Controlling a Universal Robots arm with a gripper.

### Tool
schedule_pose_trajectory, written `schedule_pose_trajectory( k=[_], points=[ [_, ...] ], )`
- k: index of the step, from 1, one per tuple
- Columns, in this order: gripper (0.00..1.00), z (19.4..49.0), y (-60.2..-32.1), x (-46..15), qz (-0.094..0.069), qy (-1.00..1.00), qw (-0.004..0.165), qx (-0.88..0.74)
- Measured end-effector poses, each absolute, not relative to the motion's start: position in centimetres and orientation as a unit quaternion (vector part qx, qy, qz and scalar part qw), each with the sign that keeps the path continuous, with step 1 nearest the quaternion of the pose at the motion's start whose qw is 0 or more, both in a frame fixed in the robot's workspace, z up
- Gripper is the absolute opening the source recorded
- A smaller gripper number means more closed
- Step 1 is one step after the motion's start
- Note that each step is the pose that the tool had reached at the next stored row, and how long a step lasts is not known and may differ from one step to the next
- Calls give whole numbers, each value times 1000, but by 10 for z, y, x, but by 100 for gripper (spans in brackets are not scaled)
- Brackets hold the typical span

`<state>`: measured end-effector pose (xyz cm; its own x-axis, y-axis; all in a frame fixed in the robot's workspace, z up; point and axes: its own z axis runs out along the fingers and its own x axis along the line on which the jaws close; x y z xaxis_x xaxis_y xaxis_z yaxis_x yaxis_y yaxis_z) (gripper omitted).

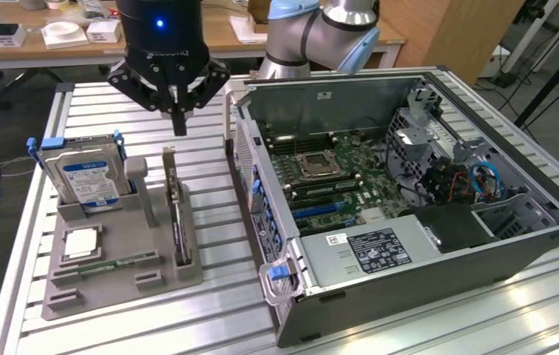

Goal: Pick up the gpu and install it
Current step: 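Reach for the gpu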

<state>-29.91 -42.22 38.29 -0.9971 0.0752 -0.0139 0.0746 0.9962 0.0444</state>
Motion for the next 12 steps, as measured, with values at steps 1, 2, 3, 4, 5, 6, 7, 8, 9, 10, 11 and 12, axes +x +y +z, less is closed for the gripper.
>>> schedule_pose_trajectory(
  k=[1, 2, 3, 4, 5, 6, 7, 8, 9, 10, 11, 12],
  points=[
    [11, 383, -423, -300, 22, 999, 8, 37],
    [11, 383, -423, -301, 22, 999, 8, 38],
    [11, 383, -423, -302, 22, 999, 8, 38],
    [11, 383, -424, -302, 22, 999, 8, 37],
    [11, 383, -424, -303, 22, 999, 8, 38],
    [11, 383, -425, -305, 22, 999, 8, 38],
    [11, 383, -425, -306, 22, 999, 8, 38],
    [11, 383, -425, -307, 22, 999, 8, 37],
    [11, 383, -426, -309, 22, 999, 8, 38],
    [11, 382, -426, -310, 22, 999, 8, 38],
    [11, 382, -426, -312, 22, 999, 8, 38],
    [11, 382, -427, -313, 22, 999, 8, 38]
  ],
)
